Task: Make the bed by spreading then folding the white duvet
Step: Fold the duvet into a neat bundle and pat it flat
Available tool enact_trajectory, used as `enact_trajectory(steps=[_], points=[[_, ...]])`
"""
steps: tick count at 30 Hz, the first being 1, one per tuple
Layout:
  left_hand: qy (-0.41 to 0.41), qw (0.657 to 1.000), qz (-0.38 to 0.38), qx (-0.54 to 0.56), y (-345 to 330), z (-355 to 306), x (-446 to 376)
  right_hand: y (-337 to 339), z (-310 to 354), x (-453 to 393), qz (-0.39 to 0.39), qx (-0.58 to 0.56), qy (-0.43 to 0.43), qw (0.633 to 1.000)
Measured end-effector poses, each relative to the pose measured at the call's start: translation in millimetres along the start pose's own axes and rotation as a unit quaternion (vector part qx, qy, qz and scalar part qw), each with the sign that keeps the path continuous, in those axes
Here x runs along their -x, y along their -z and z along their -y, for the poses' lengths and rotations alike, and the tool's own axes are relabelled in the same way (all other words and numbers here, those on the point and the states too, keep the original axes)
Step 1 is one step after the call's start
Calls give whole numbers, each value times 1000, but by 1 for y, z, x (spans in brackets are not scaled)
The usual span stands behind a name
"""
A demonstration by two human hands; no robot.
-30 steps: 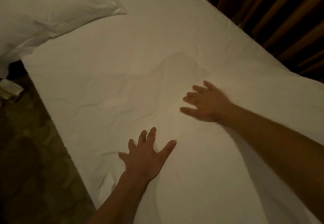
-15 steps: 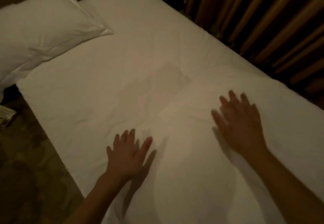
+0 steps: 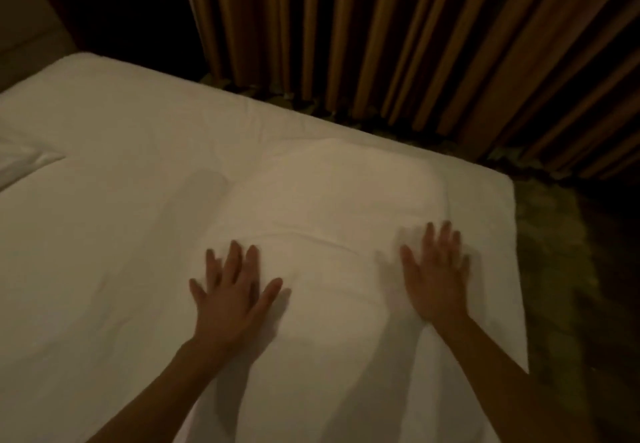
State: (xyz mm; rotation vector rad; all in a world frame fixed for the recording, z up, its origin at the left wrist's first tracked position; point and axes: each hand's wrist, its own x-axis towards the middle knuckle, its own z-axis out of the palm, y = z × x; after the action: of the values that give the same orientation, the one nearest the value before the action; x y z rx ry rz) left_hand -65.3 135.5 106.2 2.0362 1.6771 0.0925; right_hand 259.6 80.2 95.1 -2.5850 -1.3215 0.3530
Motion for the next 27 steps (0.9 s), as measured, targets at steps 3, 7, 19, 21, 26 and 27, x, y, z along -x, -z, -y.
enact_trajectory(steps=[3, 7, 19, 21, 26, 27], points=[[-101, 995, -5, 14, -2, -56, -32, -11, 53, 46, -13, -51, 133, 990], [-124, 985, 22, -115, -23, -47, -42, -51, 32, 83, 29, -1, 82, 996], [217, 939, -29, 266, 13, 54, -50, -69, -28, 104, 85, -457, -359, 810], [232, 924, -13, 304, 10, 61, -50, -74, -29, 103, 75, -493, -375, 782], [276, 916, 4, 293, 5, 72, -57, -90, -24, 94, 69, -500, -412, 759], [291, 910, 12, 295, 1, 78, -61, -93, -23, 92, 62, -495, -409, 764]])
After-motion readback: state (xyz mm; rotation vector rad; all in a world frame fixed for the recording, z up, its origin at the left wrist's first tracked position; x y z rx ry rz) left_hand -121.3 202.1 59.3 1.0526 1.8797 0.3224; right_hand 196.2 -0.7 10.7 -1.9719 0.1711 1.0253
